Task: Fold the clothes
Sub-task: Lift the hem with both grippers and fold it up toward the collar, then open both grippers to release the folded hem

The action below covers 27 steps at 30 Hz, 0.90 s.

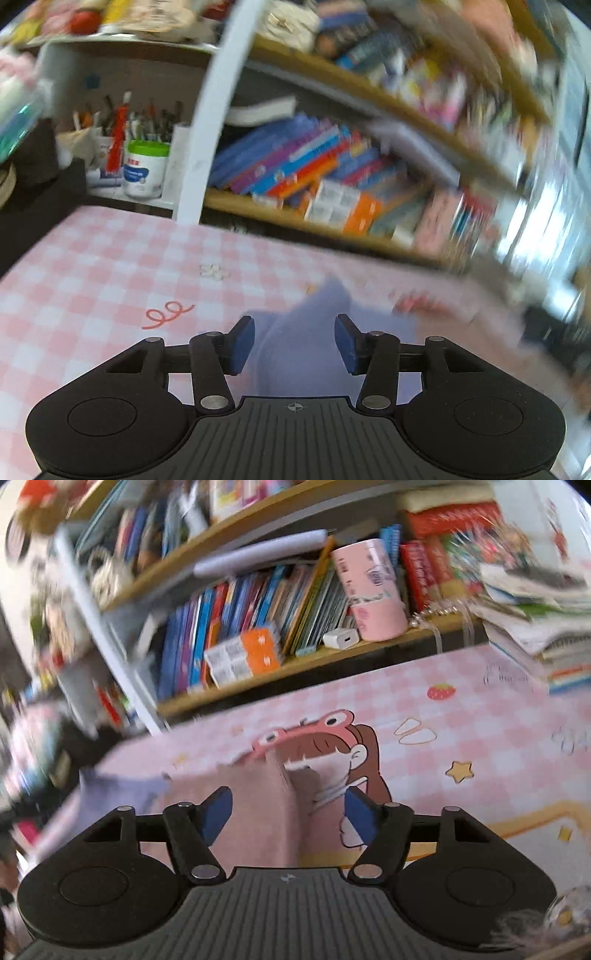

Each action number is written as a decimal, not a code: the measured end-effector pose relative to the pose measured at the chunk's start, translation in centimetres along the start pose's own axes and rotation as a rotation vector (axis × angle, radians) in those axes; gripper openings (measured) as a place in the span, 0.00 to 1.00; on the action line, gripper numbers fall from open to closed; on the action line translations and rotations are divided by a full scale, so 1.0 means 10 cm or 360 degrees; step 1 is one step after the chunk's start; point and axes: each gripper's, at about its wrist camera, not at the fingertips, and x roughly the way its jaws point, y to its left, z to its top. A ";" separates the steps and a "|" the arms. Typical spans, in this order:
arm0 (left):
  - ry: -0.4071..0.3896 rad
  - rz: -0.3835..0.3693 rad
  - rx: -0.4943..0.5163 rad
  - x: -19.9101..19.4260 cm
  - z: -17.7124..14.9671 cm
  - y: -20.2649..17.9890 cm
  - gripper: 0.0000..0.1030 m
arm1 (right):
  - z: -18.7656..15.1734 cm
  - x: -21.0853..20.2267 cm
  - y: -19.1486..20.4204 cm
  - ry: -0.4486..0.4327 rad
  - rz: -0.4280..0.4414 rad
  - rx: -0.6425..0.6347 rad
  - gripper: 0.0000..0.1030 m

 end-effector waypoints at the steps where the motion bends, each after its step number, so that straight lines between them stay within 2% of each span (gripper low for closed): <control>1: 0.0039 0.0019 0.0025 0.07 -0.02 -0.02 0.46 | -0.02 0.05 0.02 0.0025 -0.0022 -0.0026 0.59; 4: 0.0088 0.0110 0.0049 0.21 -0.08 -0.01 0.44 | -0.10 0.27 0.03 0.0124 -0.0035 -0.0021 0.55; 6: 0.0106 0.0110 0.0017 0.26 -0.11 0.04 0.41 | -0.14 0.40 0.01 0.0169 -0.0023 0.0003 0.45; 7: 0.0115 0.0082 -0.0015 0.27 -0.12 0.08 0.23 | -0.16 0.45 0.00 0.0187 -0.0015 0.0019 0.42; 8: 0.0121 0.0035 -0.0051 0.27 -0.13 0.10 0.11 | -0.17 0.49 -0.01 0.0199 -0.0001 0.0039 0.32; 9: 0.0102 0.0005 -0.0096 0.24 -0.12 0.13 0.05 | -0.16 0.49 -0.02 0.0195 0.0031 0.0071 0.21; 13: -0.0091 -0.0129 -0.0286 -0.02 -0.04 0.24 0.05 | -0.05 0.33 0.02 0.0054 0.0112 0.0119 0.15; 14: -0.0131 -0.0153 -0.0323 -0.07 -0.03 0.26 0.05 | -0.03 0.30 0.03 0.0021 0.0123 0.0129 0.07; 17: -0.0032 -0.0092 -0.0332 0.08 -0.10 0.32 0.05 | -0.04 0.39 0.02 0.0044 0.0085 0.0116 0.07; 18: 0.0006 -0.0069 -0.0331 0.14 -0.13 0.33 0.06 | -0.05 0.45 0.01 0.0076 0.0064 0.0115 0.07; 21: 0.0076 0.0012 -0.0323 0.25 -0.18 0.38 0.18 | -0.06 0.54 0.00 0.0122 0.0019 0.0116 0.09; 22: 0.0079 0.0034 -0.0323 0.25 -0.18 0.39 0.32 | -0.05 0.53 0.00 0.0115 0.0008 0.0106 0.11; 24: 0.0024 0.0046 -0.0274 0.21 -0.14 0.38 0.50 | -0.01 0.52 0.00 0.0099 -0.0013 0.0087 0.27; 27: -0.0024 0.0061 -0.0149 0.21 -0.05 0.31 0.51 | 0.06 0.52 0.00 0.0089 -0.0017 0.0064 0.27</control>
